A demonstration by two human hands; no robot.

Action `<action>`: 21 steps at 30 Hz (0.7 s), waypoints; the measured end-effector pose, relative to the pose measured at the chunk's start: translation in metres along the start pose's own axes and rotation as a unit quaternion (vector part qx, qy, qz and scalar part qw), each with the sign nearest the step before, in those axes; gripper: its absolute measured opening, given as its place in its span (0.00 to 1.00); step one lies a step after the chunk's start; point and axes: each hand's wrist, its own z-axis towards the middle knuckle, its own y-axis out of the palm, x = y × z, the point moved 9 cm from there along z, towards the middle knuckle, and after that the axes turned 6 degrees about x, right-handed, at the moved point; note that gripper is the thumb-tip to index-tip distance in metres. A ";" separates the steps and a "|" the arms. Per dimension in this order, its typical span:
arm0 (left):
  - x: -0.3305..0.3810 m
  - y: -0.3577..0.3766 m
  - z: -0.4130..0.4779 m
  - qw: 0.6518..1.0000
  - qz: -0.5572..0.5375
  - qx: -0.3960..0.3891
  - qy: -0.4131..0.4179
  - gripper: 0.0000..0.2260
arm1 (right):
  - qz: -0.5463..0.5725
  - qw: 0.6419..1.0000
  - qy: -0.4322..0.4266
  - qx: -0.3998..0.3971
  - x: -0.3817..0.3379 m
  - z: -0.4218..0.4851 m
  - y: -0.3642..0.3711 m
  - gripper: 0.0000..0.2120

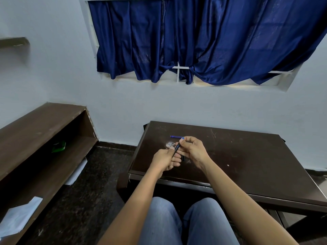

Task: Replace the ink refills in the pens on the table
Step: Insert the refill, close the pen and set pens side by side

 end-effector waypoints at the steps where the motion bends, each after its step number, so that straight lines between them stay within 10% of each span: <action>1: 0.001 -0.001 0.000 1.000 0.003 0.005 0.015 0.18 | 0.001 1.000 0.000 -0.002 0.001 -0.001 0.000 0.02; 21: 0.001 0.005 0.000 0.999 0.021 -0.019 0.017 0.15 | -0.023 1.000 0.012 0.016 0.011 0.010 -0.010 0.07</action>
